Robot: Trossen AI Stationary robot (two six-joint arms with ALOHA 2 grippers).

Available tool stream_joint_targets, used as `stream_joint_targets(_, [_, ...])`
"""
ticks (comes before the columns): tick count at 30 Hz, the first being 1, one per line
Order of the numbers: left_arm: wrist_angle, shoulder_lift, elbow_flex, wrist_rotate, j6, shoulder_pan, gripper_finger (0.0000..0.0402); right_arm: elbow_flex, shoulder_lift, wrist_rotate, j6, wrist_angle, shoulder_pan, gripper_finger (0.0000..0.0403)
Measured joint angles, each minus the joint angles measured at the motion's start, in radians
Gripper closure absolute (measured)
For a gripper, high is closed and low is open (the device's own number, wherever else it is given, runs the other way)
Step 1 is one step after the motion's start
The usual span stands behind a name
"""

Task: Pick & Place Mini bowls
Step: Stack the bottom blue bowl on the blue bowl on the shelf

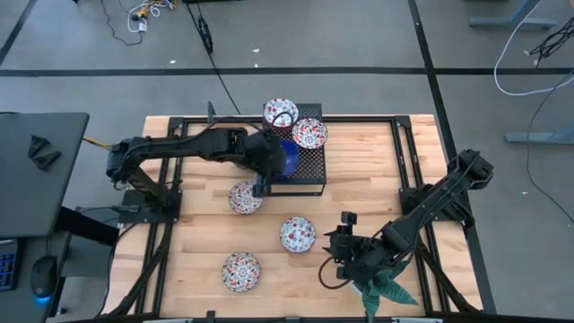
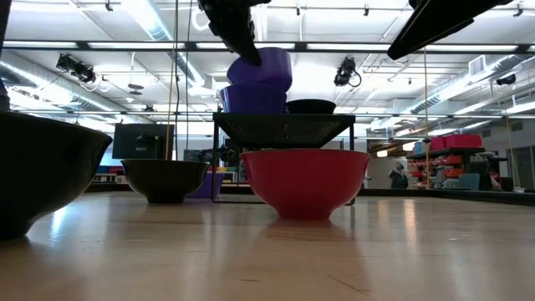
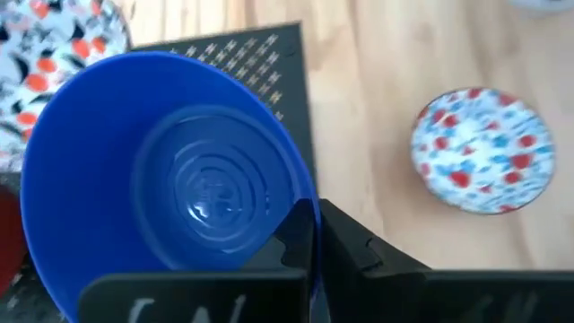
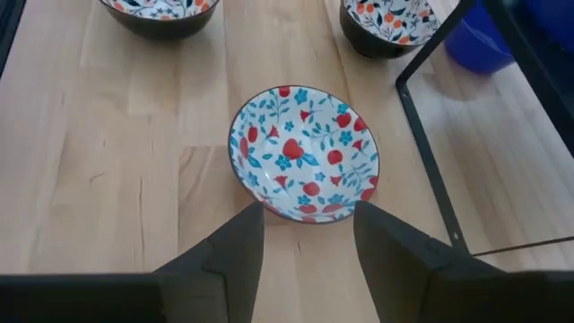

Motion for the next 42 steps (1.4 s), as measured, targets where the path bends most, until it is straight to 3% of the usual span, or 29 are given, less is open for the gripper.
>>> stream_joint_targets(4, [-0.009, 0.010, 0.001, -0.040, -0.001, -0.002, 0.0389, 0.000, 0.000, 0.001, -0.003, 0.000, 0.000, 0.0227])
stream_joint_targets(25, [-0.069, 0.009, 0.000, -0.042, -0.036, -0.001, 0.0385, 0.000, 0.001, 0.002, -0.006, 0.007, 0.000, 0.0227])
stream_joint_targets(36, [-0.042, 0.009, 0.000, -0.042, -0.035, -0.001, 0.0277, 0.000, 0.001, 0.002, -0.008, 0.007, 0.000, 0.0227])
stream_joint_targets(42, [-0.062, 0.008, 0.039, -0.042, -0.036, -0.001, 0.0245, 0.000, 0.001, 0.002, -0.010, 0.007, 0.000, 0.0227])
